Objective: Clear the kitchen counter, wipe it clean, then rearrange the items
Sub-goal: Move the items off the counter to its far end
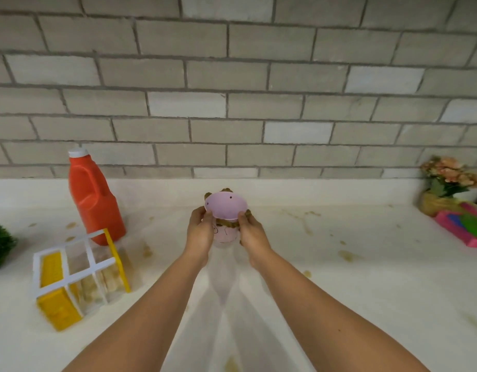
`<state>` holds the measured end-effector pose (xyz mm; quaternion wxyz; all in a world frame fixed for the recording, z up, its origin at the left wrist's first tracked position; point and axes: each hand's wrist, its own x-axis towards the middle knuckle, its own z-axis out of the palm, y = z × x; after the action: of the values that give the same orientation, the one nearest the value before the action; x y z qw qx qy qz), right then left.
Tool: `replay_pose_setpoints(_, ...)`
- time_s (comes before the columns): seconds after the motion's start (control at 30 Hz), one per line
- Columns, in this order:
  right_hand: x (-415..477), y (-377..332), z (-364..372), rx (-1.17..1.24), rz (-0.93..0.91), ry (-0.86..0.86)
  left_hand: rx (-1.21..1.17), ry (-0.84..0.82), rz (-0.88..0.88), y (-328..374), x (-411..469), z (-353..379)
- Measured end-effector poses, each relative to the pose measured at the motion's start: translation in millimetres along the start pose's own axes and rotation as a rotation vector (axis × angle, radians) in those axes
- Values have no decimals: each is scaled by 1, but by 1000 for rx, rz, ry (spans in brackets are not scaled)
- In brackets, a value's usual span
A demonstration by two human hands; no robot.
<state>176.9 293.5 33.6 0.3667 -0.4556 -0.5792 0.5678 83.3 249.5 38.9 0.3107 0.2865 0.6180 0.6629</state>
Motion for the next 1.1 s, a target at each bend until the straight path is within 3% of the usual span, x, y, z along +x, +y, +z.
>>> replay_pose_setpoints(0.27,-37,-4,-109,41,-54,174,12,-205,55,10,-47,97)
replay_pose_setpoints(0.8,-132,27,-408,-11,-83,508,-14,-540,31,-16,-217,359)
replay_pose_setpoints(1.1,-140,50,-503,35,-19,616,51,-703,-33,-30,-255,447)
